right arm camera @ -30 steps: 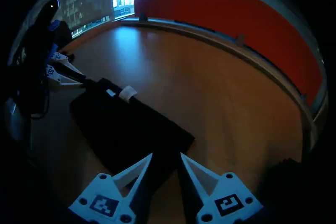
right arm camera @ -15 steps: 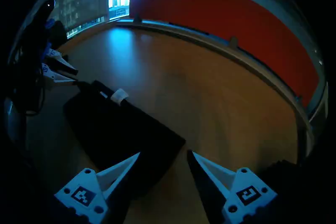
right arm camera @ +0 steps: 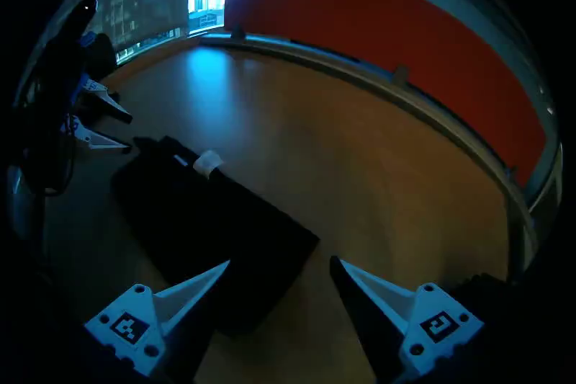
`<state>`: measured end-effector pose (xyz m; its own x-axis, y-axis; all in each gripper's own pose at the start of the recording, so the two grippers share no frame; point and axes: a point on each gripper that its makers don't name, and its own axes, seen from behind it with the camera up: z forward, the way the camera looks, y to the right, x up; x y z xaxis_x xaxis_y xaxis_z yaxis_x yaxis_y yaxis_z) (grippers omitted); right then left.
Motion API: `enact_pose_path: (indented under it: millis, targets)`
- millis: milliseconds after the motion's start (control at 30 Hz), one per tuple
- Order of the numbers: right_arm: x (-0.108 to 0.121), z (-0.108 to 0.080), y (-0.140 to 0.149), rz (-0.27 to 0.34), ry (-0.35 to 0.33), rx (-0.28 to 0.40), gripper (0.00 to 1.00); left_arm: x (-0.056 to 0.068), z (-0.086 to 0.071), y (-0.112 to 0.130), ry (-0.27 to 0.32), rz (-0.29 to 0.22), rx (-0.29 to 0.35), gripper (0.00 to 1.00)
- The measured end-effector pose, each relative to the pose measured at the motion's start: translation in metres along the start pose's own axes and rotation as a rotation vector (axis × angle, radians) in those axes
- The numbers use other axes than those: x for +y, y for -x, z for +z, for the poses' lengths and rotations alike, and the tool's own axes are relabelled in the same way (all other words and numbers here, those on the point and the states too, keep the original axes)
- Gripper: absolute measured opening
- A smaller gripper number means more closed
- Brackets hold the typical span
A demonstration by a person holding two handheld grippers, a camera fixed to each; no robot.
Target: Fold towel
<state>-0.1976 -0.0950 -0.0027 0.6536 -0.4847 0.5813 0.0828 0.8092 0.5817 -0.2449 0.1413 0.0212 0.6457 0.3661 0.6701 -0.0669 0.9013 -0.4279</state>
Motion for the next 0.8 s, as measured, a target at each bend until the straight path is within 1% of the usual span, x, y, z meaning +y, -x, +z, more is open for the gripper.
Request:
enact_pose_path:
  millis: [200,333,533,700,800]
  targets:
    - [-0.003,-0.001,-0.002,-0.001,-0.005,0.005,0.97,-0.007,-0.007,0.007,-0.023,-0.007,-0.004,0.97]
    - [-0.007,-0.001,-0.004,-0.004,-0.010,0.010,0.97,-0.009,-0.015,0.015,-0.028,-0.025,-0.003,0.97]
    - [-0.013,0.004,-0.009,-0.011,-0.019,0.016,0.97,-0.015,-0.031,0.031,-0.050,-0.059,0.000,0.97]
    - [-0.021,0.010,-0.016,-0.015,-0.034,0.023,0.97,-0.022,-0.045,0.049,-0.073,-0.100,-0.005,0.97]
    - [-0.028,0.014,-0.019,-0.027,-0.046,0.022,0.97,-0.026,-0.054,0.060,-0.087,-0.125,-0.008,0.97]
